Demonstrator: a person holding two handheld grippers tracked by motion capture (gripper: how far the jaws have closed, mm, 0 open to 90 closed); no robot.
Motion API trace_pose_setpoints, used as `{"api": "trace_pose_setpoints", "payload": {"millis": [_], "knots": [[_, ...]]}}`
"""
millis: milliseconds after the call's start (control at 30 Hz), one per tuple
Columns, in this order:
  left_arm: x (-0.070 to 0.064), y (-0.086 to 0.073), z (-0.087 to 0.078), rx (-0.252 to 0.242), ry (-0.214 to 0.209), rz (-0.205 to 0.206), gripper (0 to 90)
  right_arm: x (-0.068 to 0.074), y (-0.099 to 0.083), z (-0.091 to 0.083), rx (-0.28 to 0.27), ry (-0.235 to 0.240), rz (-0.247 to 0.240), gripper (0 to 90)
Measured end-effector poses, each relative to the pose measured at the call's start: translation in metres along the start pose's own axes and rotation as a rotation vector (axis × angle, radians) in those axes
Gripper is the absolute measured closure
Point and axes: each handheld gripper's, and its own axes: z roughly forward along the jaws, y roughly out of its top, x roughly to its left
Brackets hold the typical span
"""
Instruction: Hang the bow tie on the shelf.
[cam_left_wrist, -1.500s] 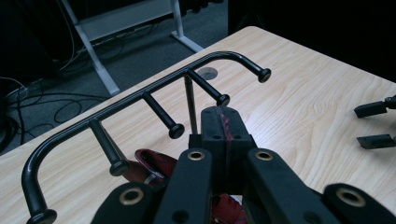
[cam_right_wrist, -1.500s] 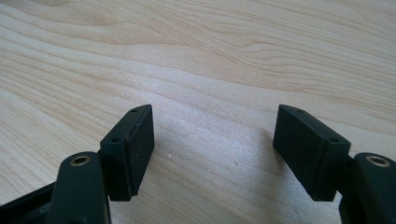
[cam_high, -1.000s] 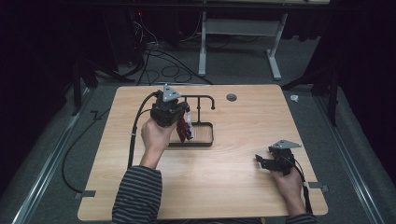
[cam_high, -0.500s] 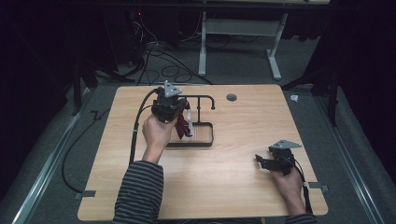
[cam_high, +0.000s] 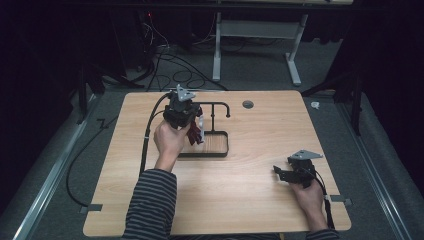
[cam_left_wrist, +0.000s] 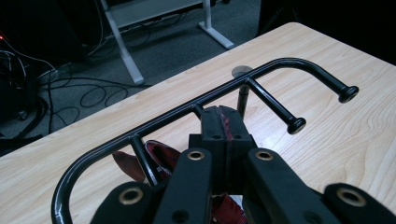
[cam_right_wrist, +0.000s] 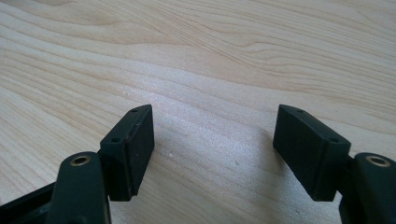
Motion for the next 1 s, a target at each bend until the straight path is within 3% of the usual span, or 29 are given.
{"api": "trace_pose_setpoints", "payload": {"millis": [400, 1000], "knots": [[0.002, -0.001, -0.006, -0.005, 0.019, -0.002, 85.3, 0.0, 0.0, 0.0, 0.0, 0.0, -0.001, 30.2], [0.007, -0.011, -0.031, -0.024, 0.015, 0.002, 78.3, 0.0, 0.0, 0.0, 0.001, -0.001, -0.003, 30.2]]}}
